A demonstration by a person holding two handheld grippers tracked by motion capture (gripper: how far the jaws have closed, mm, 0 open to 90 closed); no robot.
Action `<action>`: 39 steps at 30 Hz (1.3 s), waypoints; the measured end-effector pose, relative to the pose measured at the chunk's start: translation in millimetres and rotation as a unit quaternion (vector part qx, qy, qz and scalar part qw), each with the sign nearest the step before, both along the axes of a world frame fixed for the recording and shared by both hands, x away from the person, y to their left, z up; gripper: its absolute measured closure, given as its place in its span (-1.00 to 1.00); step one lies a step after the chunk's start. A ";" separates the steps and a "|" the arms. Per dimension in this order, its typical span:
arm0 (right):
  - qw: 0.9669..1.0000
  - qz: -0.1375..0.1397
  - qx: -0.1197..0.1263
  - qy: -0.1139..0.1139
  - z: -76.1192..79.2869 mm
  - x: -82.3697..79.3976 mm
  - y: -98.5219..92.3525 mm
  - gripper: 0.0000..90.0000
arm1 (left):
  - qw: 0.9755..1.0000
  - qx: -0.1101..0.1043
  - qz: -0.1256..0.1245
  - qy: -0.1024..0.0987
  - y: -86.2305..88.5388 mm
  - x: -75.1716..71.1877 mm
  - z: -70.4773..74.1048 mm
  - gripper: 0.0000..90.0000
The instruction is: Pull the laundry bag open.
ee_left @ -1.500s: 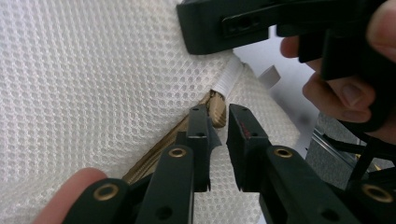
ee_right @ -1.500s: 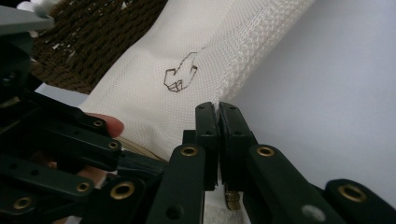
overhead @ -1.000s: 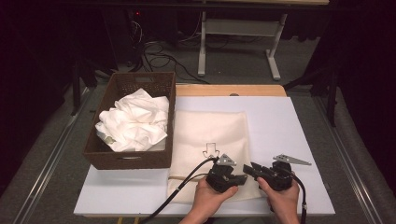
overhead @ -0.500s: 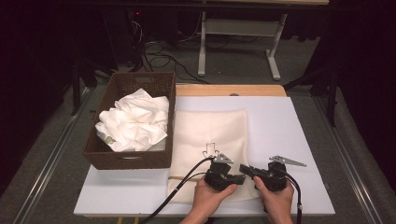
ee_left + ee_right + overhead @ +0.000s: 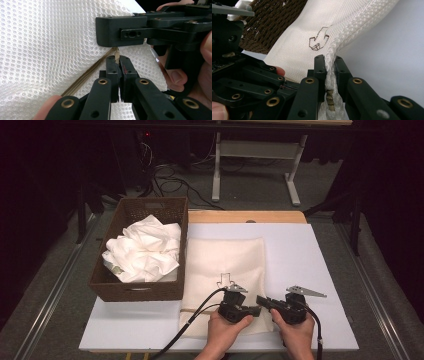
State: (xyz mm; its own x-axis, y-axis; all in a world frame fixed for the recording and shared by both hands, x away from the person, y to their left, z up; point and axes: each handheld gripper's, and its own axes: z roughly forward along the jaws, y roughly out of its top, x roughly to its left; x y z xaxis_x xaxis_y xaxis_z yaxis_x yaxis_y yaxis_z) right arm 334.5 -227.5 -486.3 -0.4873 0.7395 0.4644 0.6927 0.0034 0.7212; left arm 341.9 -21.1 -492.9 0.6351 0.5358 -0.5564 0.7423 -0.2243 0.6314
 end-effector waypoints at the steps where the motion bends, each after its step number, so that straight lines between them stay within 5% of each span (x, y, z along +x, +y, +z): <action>1: 1.000 0.000 0.001 0.000 0.1 0.0 -0.2 0.87 | 1.000 -0.013 0.001 0.014 1.7 1.3 -2.0 0.95; 10: 1.000 0.007 0.002 -0.001 1.5 0.2 -0.1 0.87 | 0.998 -0.051 0.002 0.046 9.7 5.2 -7.6 0.95; 14: 1.000 -0.001 0.010 -0.010 6.7 -0.3 -4.8 0.88 | 0.997 -0.049 0.022 0.057 18.0 5.6 -14.8 0.95; 16: 1.000 0.002 0.003 -0.008 5.2 -1.3 -2.2 0.88 | 0.999 -0.024 0.022 0.039 17.1 2.6 -14.2 0.95; 39: 1.000 -0.016 -0.019 -0.015 5.3 4.3 -9.0 0.88 | 0.997 0.014 0.066 0.025 52.9 -3.6 -22.1 0.95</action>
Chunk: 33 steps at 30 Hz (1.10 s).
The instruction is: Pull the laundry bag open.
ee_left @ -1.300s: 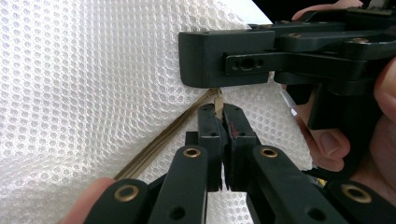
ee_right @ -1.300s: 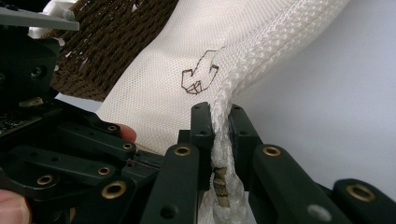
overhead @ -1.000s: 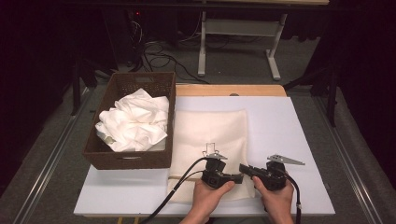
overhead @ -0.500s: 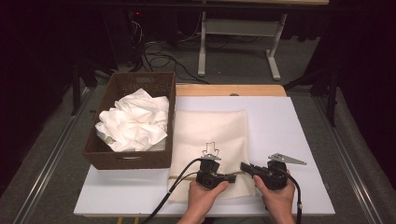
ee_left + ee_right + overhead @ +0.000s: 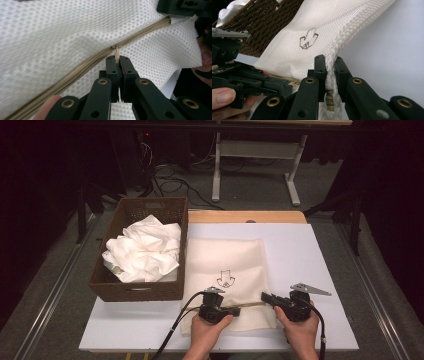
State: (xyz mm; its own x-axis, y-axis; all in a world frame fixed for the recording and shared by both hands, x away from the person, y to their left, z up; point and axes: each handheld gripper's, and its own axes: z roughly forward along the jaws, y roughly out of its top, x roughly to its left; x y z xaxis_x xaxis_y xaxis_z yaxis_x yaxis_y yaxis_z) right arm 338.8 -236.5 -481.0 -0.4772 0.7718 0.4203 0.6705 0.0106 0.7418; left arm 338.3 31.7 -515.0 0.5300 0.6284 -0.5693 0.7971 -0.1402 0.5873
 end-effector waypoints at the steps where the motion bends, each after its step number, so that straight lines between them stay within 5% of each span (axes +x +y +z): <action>1: 1.000 0.000 -0.001 0.000 0.1 0.0 0.1 0.88 | 1.000 0.007 0.001 -0.003 1.7 -0.8 0.7 0.95; 11: 1.000 -0.001 -0.010 -0.002 0.1 0.3 1.4 0.88 | 0.998 0.045 0.022 -0.030 19.6 -9.5 3.0 0.95; 33: 1.000 -0.012 -0.020 -0.003 -2.5 4.8 -1.8 0.88 | 0.994 0.075 0.070 -0.039 68.3 -20.7 2.2 0.95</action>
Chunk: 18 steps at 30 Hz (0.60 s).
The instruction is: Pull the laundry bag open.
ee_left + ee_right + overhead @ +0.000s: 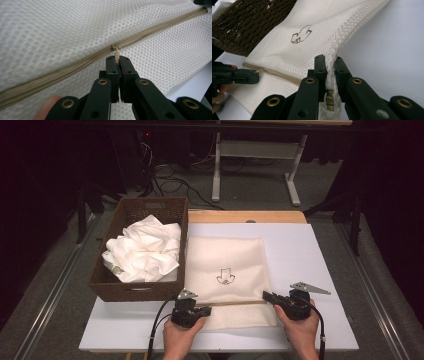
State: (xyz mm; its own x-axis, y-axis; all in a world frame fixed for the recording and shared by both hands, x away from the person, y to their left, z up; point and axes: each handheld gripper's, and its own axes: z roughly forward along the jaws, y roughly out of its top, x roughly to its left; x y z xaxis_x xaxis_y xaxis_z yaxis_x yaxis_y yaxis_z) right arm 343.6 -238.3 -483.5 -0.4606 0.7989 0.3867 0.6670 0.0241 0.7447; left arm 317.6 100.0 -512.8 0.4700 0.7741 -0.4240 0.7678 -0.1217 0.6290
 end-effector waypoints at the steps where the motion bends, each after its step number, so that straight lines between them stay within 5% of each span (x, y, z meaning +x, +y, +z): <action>1: 1.000 0.000 0.001 0.000 -0.1 0.1 -0.1 0.88 | 1.000 0.002 0.003 -0.002 1.9 -0.6 0.0 0.95; 18: 1.000 -0.005 -0.002 0.004 -3.4 2.4 -1.6 0.88 | 0.999 0.013 0.032 -0.005 36.0 -5.3 1.6 0.95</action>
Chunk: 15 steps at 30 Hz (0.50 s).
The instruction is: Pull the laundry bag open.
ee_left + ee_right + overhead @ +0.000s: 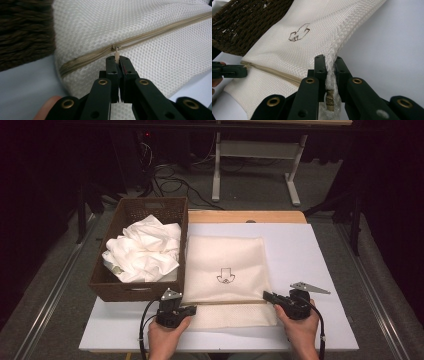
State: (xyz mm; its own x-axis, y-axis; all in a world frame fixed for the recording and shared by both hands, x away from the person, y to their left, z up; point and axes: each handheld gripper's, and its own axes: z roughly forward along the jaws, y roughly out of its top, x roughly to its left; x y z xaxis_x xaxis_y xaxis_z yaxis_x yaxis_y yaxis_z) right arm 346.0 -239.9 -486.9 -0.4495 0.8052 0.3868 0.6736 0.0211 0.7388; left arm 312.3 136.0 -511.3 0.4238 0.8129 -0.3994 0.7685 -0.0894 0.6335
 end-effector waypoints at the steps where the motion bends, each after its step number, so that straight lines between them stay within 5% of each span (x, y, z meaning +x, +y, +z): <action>1: 1.000 0.000 0.000 0.000 0.0 0.0 0.0 0.88 | 1.000 0.002 0.002 -0.001 1.6 -0.2 0.0 0.95; 15: 1.000 -0.009 -0.008 0.004 -4.6 5.4 -3.5 0.88 | 1.000 -0.011 0.026 0.007 31.3 -5.6 -1.7 0.95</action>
State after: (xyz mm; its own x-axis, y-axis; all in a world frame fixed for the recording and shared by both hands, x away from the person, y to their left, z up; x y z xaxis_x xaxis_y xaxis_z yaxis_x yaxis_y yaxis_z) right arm 351.3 -243.4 -491.5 -0.4316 0.8196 0.3769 0.6792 0.0203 0.7337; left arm 306.8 167.3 -512.9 0.3755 0.8246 -0.4232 0.7807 -0.0352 0.6240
